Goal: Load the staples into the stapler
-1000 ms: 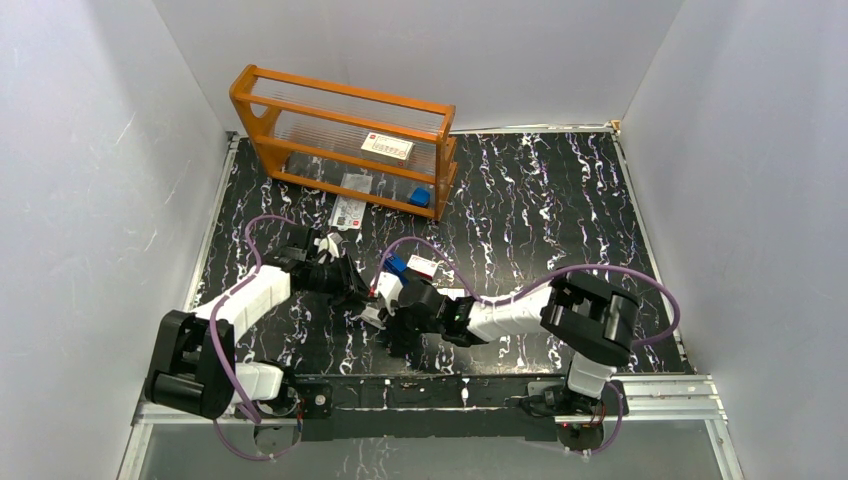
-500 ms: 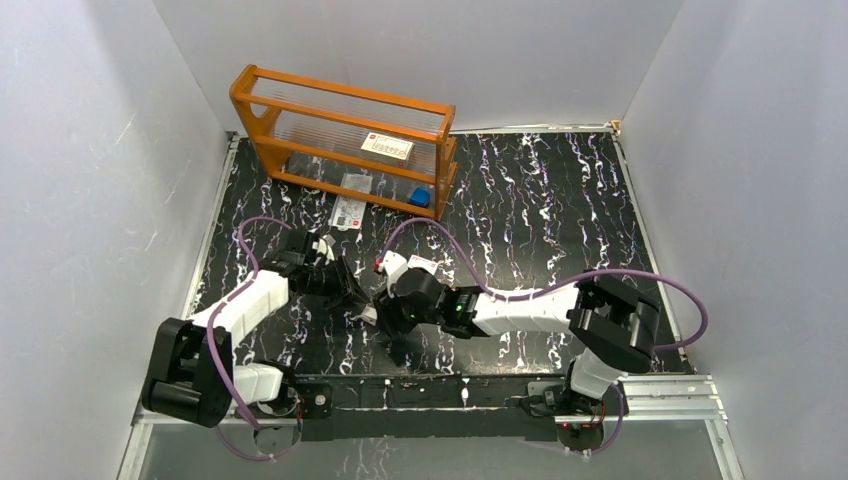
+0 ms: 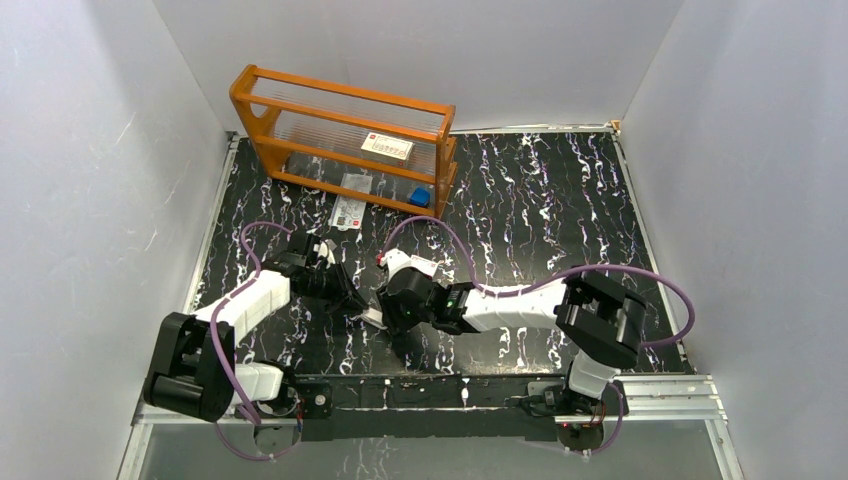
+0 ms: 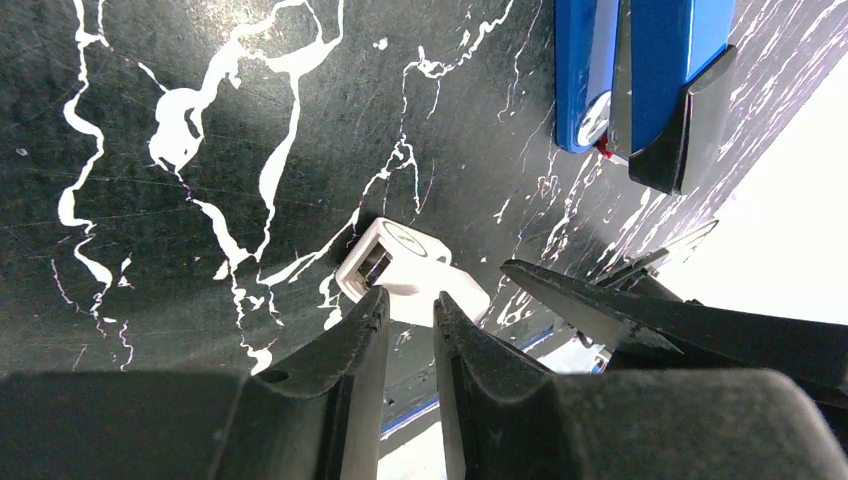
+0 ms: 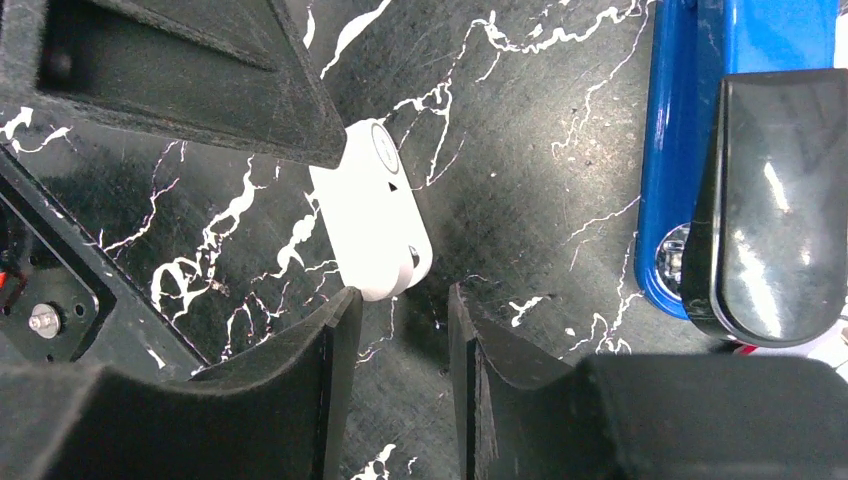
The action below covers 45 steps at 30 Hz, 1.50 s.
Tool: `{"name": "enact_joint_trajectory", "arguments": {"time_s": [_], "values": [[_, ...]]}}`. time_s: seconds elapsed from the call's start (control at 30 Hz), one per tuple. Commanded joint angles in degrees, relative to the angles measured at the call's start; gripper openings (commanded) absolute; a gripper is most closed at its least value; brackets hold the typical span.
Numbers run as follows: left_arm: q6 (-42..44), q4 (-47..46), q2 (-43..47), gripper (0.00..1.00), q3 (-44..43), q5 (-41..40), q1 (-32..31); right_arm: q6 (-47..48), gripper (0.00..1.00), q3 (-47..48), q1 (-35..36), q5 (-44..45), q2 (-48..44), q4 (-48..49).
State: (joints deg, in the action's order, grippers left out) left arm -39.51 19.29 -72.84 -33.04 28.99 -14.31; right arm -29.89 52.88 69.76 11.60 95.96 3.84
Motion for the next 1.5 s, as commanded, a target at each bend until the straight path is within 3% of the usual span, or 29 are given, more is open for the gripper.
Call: {"name": "enact_joint_trajectory", "arguments": {"time_s": [0.0, 0.2, 0.4, 0.6, 1.2, 1.47], "values": [[-0.17, 0.51, -0.33, 0.2, 0.67, 1.77, 0.28, -1.63, 0.45, 2.92, -0.22, 0.56, 1.76, -1.67], [-0.31, 0.56, -0.99, 0.17, 0.61, 1.28, 0.04, -3.0, 0.42, 3.96, -0.82, -0.1, 3.38, -3.72], [-0.75, 1.65, -1.59, 0.13, 0.34, -0.55, -1.0, -6.99, 0.31, 5.82, -2.46, -4.34, 6.26, -11.73], [-1.33, 2.13, -1.78, 0.13, 0.7, -2.48, -2.14, -7.73, 0.29, 4.9, -2.51, -8.37, 8.06, -14.46], [-2.42, 2.39, -4.24, 0.13, -0.56, -7.37, -4.77, -8.62, 0.27, 7.39, -5.6, -9.83, 13.22, -18.59], [0.42, 8.09, 0.18, 0.22, -11.04, -17.06, -4.77, 0.01, 0.47, 14.48, -6.03, -2.34, 4.11, -16.82]]}}
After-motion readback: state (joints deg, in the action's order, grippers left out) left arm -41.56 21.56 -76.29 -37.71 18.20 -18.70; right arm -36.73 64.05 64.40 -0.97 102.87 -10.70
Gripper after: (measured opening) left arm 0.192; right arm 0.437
